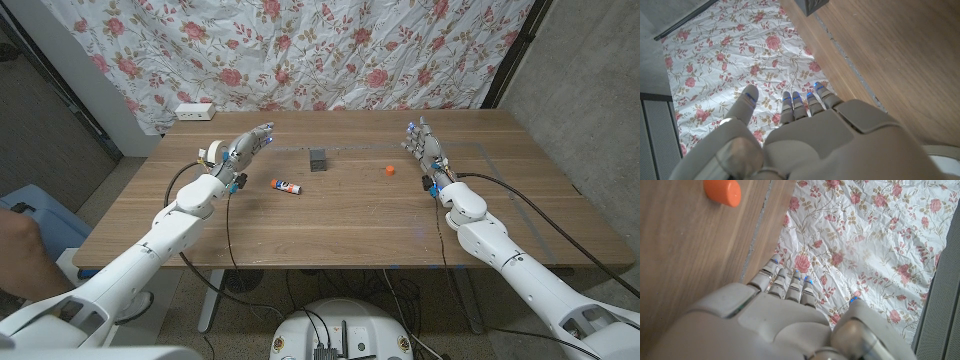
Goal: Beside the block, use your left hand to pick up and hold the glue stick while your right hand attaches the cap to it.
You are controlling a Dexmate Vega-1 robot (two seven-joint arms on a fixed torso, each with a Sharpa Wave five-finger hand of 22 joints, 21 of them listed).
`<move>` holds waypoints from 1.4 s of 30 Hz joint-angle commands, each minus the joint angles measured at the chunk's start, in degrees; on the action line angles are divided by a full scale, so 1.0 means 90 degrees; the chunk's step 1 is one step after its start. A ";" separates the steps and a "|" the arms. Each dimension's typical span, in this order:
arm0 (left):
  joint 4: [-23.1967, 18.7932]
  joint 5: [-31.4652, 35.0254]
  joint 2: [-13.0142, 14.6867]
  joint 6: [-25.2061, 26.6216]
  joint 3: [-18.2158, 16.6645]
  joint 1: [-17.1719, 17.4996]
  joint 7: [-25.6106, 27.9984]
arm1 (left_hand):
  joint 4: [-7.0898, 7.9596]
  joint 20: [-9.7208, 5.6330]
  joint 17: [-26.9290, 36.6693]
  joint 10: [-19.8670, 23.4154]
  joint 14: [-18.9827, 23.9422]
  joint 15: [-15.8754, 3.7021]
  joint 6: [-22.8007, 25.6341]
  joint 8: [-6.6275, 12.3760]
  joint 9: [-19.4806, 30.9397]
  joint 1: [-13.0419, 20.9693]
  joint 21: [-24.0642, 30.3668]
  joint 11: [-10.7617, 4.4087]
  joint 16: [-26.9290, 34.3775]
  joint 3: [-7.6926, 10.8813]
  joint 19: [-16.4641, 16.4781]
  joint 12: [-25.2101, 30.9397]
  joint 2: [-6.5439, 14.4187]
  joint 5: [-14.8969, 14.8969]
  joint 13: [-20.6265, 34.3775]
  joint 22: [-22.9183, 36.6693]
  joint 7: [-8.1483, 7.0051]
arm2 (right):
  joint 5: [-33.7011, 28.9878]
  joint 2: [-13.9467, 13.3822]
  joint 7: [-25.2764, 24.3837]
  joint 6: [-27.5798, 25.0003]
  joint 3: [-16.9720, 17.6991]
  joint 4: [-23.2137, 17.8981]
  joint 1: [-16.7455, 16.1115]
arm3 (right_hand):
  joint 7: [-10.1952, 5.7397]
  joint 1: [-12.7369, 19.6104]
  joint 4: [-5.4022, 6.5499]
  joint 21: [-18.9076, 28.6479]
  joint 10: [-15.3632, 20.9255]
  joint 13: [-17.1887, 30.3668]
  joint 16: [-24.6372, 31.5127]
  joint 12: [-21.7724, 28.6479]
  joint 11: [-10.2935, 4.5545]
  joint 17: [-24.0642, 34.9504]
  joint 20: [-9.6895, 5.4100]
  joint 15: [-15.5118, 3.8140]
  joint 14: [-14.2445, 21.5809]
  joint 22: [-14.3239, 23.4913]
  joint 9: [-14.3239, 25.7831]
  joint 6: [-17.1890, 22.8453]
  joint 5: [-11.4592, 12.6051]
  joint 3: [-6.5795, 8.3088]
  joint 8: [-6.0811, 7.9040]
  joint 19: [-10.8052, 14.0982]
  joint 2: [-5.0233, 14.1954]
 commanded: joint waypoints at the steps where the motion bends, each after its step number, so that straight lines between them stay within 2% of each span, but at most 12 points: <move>1: -0.0454 0.0780 0.0653 0.0323 0.0088 0.0015 0.0117 | -0.0071 0.0023 0.0008 0.0104 0.0086 -0.0039 0.0109 0.0053 0.0018 0.0126 0.0010 -0.0024 0.0026 0.0020 0.0064 0.0052 -0.0008 0.0008 0.0028 0.0022 -0.0023 | -0.0110 -0.0062 -0.0128 0.0026 0.0027 -0.0084 -0.0060 | 0.0004 -0.0028 -0.0034 0.0031 0.0086 0.0000 0.0040 0.0056 0.0019 -0.0011 -0.0030 -0.0019 0.0011 0.0023 0.0014 0.0084 0.0027 0.0043 0.0037 0.0028 0.0013; 8: -0.0857 0.1396 0.1111 0.0682 0.0187 -0.0015 0.0142 | -0.0150 0.0027 0.0007 0.0265 0.0194 -0.0121 0.0316 0.0106 0.0023 0.0352 0.0015 -0.0121 0.0035 0.0041 0.0127 0.0076 -0.0057 0.0014 0.0031 0.0019 -0.0137 | -0.0132 -0.0022 -0.0175 0.0076 0.0040 -0.0015 -0.0038 | 0.0006 -0.0025 -0.0046 0.0036 0.0090 -0.0012 0.0046 0.0059 0.0015 -0.0035 -0.0039 -0.0021 0.0018 0.0023 0.0013 0.0097 0.0030 0.0050 0.0040 0.0030 0.0020; 15: -0.1052 0.1743 0.1321 0.0819 0.0217 -0.0037 0.0154 | -0.0172 -0.0045 0.0006 0.0380 0.0302 -0.0158 0.0506 0.0156 0.0026 0.0548 0.0019 -0.0186 0.0042 0.0038 0.0200 0.0078 -0.0162 0.0013 0.0032 0.0016 -0.0216 | -0.0158 0.0037 -0.0178 0.0162 0.0037 0.0077 0.0022 | 0.0008 -0.0023 -0.0058 0.0037 0.0096 -0.0025 0.0051 0.0062 0.0017 -0.0058 -0.0037 -0.0026 0.0026 0.0022 0.0013 0.0102 0.0034 0.0058 0.0041 0.0022 0.0028; 27: -0.1251 0.2479 0.1576 0.0878 0.0296 -0.0187 0.0214 | -0.0186 -0.0146 0.0004 0.0681 0.0542 -0.0243 0.0739 0.0200 0.0027 0.0931 0.0000 -0.0351 0.0056 0.0038 0.0281 0.0109 -0.0378 0.0029 0.0032 0.0006 -0.0323 | -0.0245 -0.0014 -0.0326 0.0035 0.0031 -0.0156 -0.0006 | 0.0008 -0.0025 -0.0075 0.0040 0.0093 -0.0045 0.0056 0.0062 0.0010 -0.0097 -0.0036 -0.0021 0.0026 0.0021 0.0013 0.0110 0.0038 0.0068 0.0040 0.0009 0.0039; 28: -0.1281 0.2583 0.1593 0.0898 0.0296 -0.0185 0.0280 | -0.0184 -0.0141 0.0004 0.0877 0.0603 -0.0251 0.0820 0.0217 0.0027 0.1084 -0.0010 -0.0350 0.0052 0.0031 0.0294 0.0142 -0.0472 0.0032 0.0035 0.0005 -0.0324 | -0.0253 -0.0014 -0.0342 0.0027 0.0030 -0.0165 -0.0008 | 0.0006 -0.0026 -0.0076 0.0041 0.0093 -0.0046 0.0057 0.0063 0.0009 -0.0099 -0.0036 -0.0019 0.0027 0.0021 0.0013 0.0110 0.0038 0.0069 0.0040 0.0010 0.0040; 30: -0.1383 0.2838 0.1650 0.0947 0.0287 -0.0147 0.0460 | -0.0174 -0.0159 0.0003 0.1185 0.0769 -0.0303 0.1055 0.0273 0.0029 0.1391 0.0008 -0.0450 0.0060 0.0018 0.0411 0.0176 -0.0606 0.0035 0.0038 0.0007 -0.0283 | -0.0230 0.0003 -0.0337 0.0033 0.0036 -0.0148 -0.0009 | 0.0004 -0.0027 -0.0079 0.0040 0.0094 -0.0050 0.0057 0.0064 0.0012 -0.0106 -0.0036 -0.0020 0.0025 0.0021 0.0012 0.0110 0.0038 0.0070 0.0040 0.0006 0.0040; 36: -0.1645 0.3124 0.1906 0.1146 0.0344 -0.0219 0.0160 | -0.0175 -0.0178 0.0003 0.1170 0.0783 -0.0329 0.1092 0.0261 0.0028 0.1546 -0.0012 -0.0452 0.0035 -0.0009 0.0404 0.0125 -0.0710 0.0034 0.0038 0.0007 -0.0362 | -0.0237 0.0045 -0.0331 0.0109 0.0032 -0.0084 -0.0007 | 0.0002 -0.0033 -0.0087 0.0045 0.0099 -0.0061 0.0060 0.0066 0.0009 -0.0128 -0.0003 -0.0023 0.0024 0.0022 0.0012 0.0116 0.0039 0.0074 0.0040 0.0006 0.0044; 42: -0.1859 0.3471 0.2094 0.1270 0.0409 -0.0266 -0.0032 | -0.0170 -0.0187 0.0005 0.1171 0.0745 -0.0324 0.1086 0.0233 0.0026 0.1690 -0.0045 -0.0538 0.0006 -0.0061 0.0324 0.0081 -0.0857 0.0030 0.0038 0.0007 -0.0433 | -0.0195 0.0085 -0.0296 0.0152 0.0033 -0.0004 -0.0011 | 0.0001 -0.0038 -0.0091 0.0046 0.0095 -0.0067 0.0064 0.0065 0.0017 -0.0142 -0.0003 -0.0022 0.0028 0.0022 0.0012 0.0116 0.0039 0.0076 0.0039 0.0004 0.0046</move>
